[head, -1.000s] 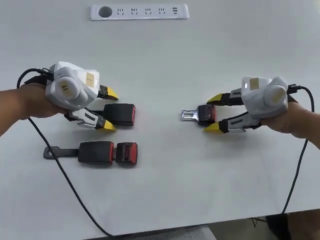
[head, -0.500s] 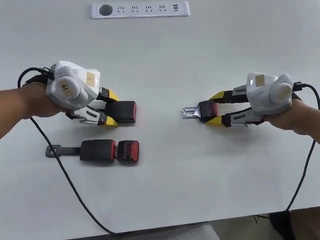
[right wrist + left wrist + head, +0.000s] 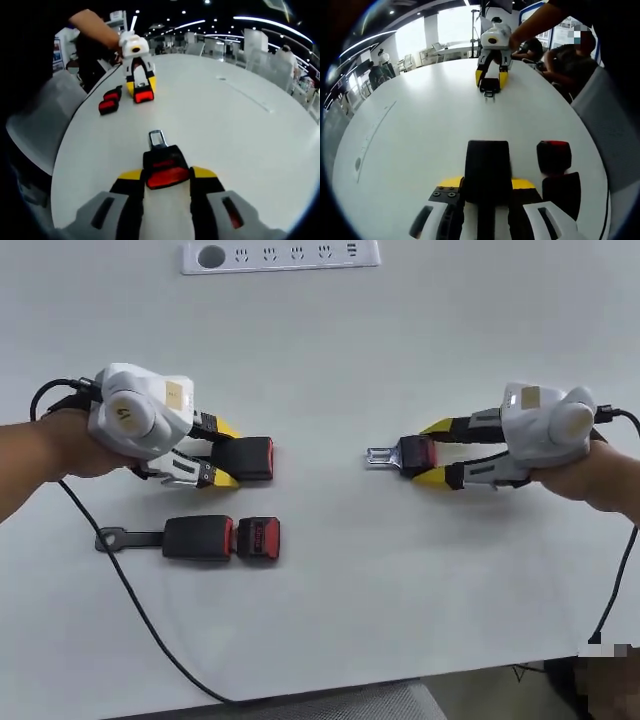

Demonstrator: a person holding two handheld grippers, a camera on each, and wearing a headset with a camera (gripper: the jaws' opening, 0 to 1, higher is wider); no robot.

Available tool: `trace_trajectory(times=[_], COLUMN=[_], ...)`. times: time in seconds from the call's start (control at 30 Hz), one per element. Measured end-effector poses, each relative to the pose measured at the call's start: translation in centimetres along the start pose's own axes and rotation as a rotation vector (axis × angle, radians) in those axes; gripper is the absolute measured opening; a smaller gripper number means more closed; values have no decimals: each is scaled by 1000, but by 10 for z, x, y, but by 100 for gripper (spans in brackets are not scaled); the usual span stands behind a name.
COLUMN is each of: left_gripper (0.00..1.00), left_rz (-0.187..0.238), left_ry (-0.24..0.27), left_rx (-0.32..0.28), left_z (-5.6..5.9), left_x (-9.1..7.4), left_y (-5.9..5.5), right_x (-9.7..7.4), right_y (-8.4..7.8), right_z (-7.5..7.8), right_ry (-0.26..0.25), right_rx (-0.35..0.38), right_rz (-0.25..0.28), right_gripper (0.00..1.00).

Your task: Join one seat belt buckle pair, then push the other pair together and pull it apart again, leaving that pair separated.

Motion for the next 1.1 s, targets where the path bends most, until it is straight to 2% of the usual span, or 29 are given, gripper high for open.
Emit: trace_trajectory(times=[0.67,1.1], left_gripper=[34,34], left_rz=[20,19], left_ry=[-2,-5], left_rx=[-19,-24], left_z=[-1,-2], left_x=[4,6], left_y=[-2,-2], right_x=[7,28], right_y=[2,17], right_z=[-4,-8], right_ry=[-10,-2], right_rx=[10,15], right_rz=[40,76], right_gripper=[35,35])
Point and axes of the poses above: the centre of the closed fingertips' face, and the gripper's own axes: x roughly forward along the fingers, z roughly to its right, y roughly out of its top, the point moved 10 cm from there along -x, roughly backward along the fingers, and after that the axes turned 6 degrees about -x, right-handed, at the moved point
